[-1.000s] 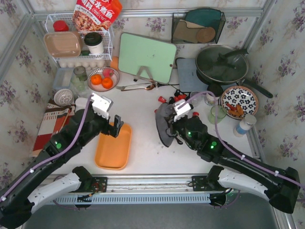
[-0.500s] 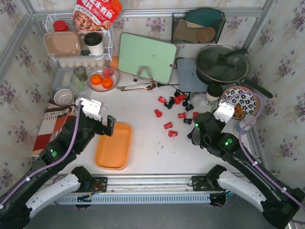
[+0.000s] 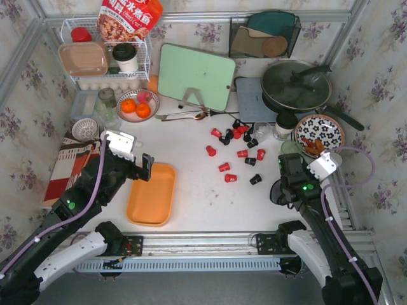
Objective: Mix the coffee capsules in the storage basket
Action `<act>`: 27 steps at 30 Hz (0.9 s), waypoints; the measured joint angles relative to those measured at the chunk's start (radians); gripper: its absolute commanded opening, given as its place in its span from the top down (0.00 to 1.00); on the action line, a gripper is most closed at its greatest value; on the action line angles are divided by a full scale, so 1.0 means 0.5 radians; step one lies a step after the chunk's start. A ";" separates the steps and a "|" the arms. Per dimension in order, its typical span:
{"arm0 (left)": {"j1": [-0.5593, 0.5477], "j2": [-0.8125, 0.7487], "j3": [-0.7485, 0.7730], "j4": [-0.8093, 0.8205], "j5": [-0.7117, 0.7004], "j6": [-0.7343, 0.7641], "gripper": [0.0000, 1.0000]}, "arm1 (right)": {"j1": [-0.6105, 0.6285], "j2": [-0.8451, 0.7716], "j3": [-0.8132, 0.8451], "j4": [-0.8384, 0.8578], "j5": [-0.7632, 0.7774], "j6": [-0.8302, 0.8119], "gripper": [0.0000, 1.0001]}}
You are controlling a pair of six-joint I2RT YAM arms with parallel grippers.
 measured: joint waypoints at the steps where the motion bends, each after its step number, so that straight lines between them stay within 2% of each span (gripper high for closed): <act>1: 0.000 0.002 -0.002 0.005 0.000 0.001 0.01 | -0.064 -0.008 -0.036 0.042 -0.035 -0.029 0.97; 10: 0.000 0.014 -0.018 0.017 0.000 0.009 0.01 | -0.558 0.031 -0.215 0.423 -0.309 -0.253 0.90; 13: 0.000 0.018 -0.019 0.018 0.000 0.011 0.01 | -0.665 0.088 -0.224 0.519 -0.366 -0.301 0.82; 27: -0.005 -0.028 -0.028 0.020 0.000 0.017 0.01 | -0.732 0.106 -0.217 0.588 -0.316 -0.344 0.77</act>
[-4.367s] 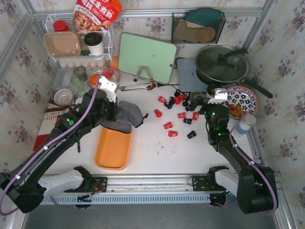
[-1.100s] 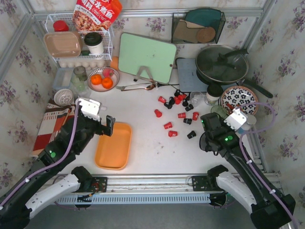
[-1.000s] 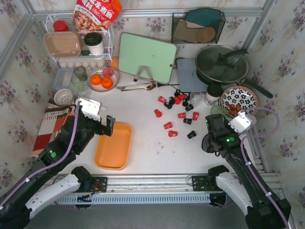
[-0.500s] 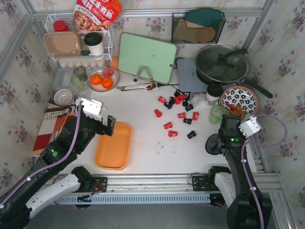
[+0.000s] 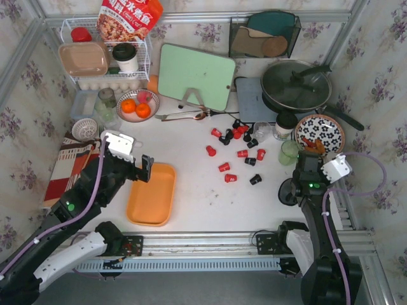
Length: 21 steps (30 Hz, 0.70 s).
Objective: Mix the coffee capsules in the storage basket
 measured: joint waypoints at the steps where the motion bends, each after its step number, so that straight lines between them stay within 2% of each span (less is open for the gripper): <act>1: -0.005 -0.008 -0.002 0.000 0.000 0.000 0.01 | -0.002 -0.001 0.013 -0.016 0.021 0.010 0.75; 6: -0.010 -0.045 -0.008 0.011 -0.006 0.011 0.01 | -0.058 -0.012 0.102 -0.150 0.148 0.107 0.67; 12: -0.021 -0.080 -0.013 0.011 -0.008 0.014 0.01 | -0.194 -0.020 0.117 -0.245 0.161 0.163 0.35; 19: -0.034 -0.108 -0.019 0.013 -0.028 0.015 0.01 | -0.209 0.027 0.122 -0.280 0.106 0.163 0.01; 21: -0.037 -0.111 -0.021 0.014 -0.036 0.017 0.01 | -0.209 0.028 0.140 -0.289 0.093 0.158 0.00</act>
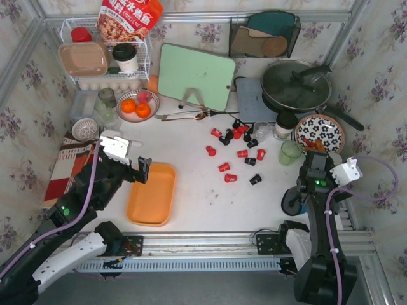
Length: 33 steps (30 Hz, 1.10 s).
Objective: Mix the coffee capsules in the storage basket
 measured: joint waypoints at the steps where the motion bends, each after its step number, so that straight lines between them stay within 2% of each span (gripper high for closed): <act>1: -0.002 -0.001 -0.002 0.000 -0.002 0.001 0.01 | 0.000 0.000 0.014 -0.003 0.000 -0.012 0.00; 11: -0.010 -0.007 -0.004 0.000 -0.008 0.011 0.01 | -0.002 0.095 0.511 -0.227 0.176 -0.110 0.00; 16: -0.011 -0.005 -0.004 0.000 -0.008 0.011 0.01 | -0.002 0.070 0.665 -0.239 0.172 -0.283 0.00; 20: -0.010 -0.001 -0.004 0.000 -0.008 0.011 0.01 | -0.002 -0.058 0.644 -0.112 0.012 -0.515 0.00; 25: -0.010 0.008 -0.002 0.000 -0.008 0.011 0.01 | -0.002 -0.303 0.516 0.132 -0.436 -0.791 0.00; 33: -0.010 0.036 0.026 -0.002 -0.005 0.003 0.01 | 0.001 -0.238 0.561 0.290 -0.671 -0.885 0.00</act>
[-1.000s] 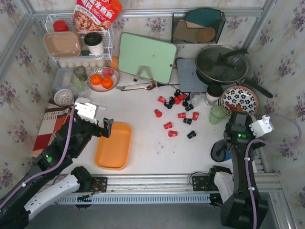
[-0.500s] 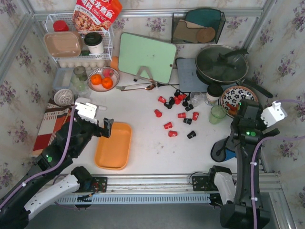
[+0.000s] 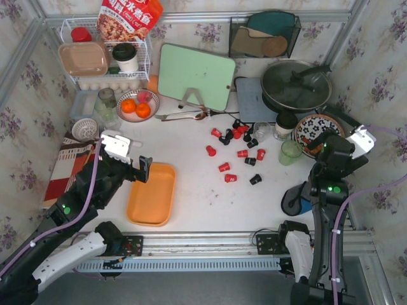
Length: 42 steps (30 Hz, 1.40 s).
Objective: Mix the coffee capsules in the storage basket
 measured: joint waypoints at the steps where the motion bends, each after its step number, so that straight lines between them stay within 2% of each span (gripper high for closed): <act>1: 0.000 0.002 0.001 -0.001 0.002 0.000 0.01 | 0.000 0.000 0.001 0.020 -0.025 -0.001 0.00; 5: 0.000 0.004 0.002 -0.001 0.006 0.000 0.01 | 0.000 0.029 -0.007 0.106 -0.237 -0.006 0.00; 10: 0.000 0.015 0.005 -0.002 0.009 -0.006 0.01 | 0.026 0.166 -0.007 0.220 -0.657 -0.064 0.00; 14: -0.001 0.021 0.017 -0.008 0.018 -0.007 0.01 | 0.247 0.216 -0.021 0.328 -0.816 -0.173 0.00; 20: -0.001 0.053 0.038 -0.034 0.039 -0.014 0.01 | 0.797 0.254 -0.050 0.476 -0.718 -0.361 0.00; 26: -0.001 0.103 0.043 -0.076 0.051 -0.024 0.01 | 1.130 0.399 0.002 0.569 -0.562 -0.488 0.00; 36: 0.003 0.351 0.083 -0.134 0.014 -0.114 0.01 | 1.151 0.491 -0.179 1.034 -0.556 -0.656 0.00; 42: 0.025 0.655 0.246 -0.428 0.030 -0.384 0.03 | 1.147 0.571 -0.296 1.229 -0.840 -0.745 0.00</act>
